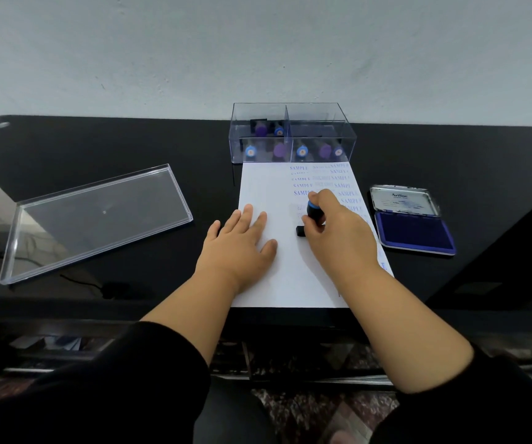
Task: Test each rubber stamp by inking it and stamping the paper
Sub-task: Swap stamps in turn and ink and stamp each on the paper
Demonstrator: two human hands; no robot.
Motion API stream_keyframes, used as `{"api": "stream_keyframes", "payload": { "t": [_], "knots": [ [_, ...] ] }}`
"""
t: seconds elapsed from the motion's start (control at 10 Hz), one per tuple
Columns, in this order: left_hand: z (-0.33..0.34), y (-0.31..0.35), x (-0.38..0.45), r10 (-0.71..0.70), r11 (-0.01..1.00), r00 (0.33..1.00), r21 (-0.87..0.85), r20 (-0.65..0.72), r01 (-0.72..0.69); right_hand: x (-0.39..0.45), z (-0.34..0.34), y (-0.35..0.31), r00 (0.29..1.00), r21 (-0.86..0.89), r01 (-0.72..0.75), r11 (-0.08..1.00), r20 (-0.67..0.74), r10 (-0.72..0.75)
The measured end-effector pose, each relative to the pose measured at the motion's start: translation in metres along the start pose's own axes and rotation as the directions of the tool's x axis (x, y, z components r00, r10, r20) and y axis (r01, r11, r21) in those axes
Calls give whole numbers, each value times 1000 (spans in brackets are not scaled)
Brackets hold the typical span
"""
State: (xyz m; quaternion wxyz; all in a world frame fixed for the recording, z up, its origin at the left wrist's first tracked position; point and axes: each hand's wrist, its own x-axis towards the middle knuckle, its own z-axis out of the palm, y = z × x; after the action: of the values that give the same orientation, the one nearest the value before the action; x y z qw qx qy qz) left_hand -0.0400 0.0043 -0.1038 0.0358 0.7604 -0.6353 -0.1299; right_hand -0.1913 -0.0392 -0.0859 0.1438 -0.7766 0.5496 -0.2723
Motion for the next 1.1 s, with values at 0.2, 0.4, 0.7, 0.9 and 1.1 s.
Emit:
{"api": "stream_keyframes", "payload": {
  "t": [0.2,0.4,0.7,0.9,1.1],
  "knots": [
    [-1,0,0,1,1000,1000,7,3,-1,-1,2,-1,1000,9,13,1000,-3,-13],
    [-1,-1,0,1,1000,1000,8,10,-1,-5,5,2,999,39,37,999,-29,-36],
    [0,-1,-1,2,1000,1000,-3,2,-2,0,-9,8,981,287,-53,957,-162,103],
    [-1,-1,0,-4,1000,1000,-11,-2,4,6,-24,24,947,456,-118,882,-216,238],
    [-1,1,-1,-10,1000,1000,-13,-5,10,4,-31,30,944,507,-108,855,-218,249]
  ]
}}
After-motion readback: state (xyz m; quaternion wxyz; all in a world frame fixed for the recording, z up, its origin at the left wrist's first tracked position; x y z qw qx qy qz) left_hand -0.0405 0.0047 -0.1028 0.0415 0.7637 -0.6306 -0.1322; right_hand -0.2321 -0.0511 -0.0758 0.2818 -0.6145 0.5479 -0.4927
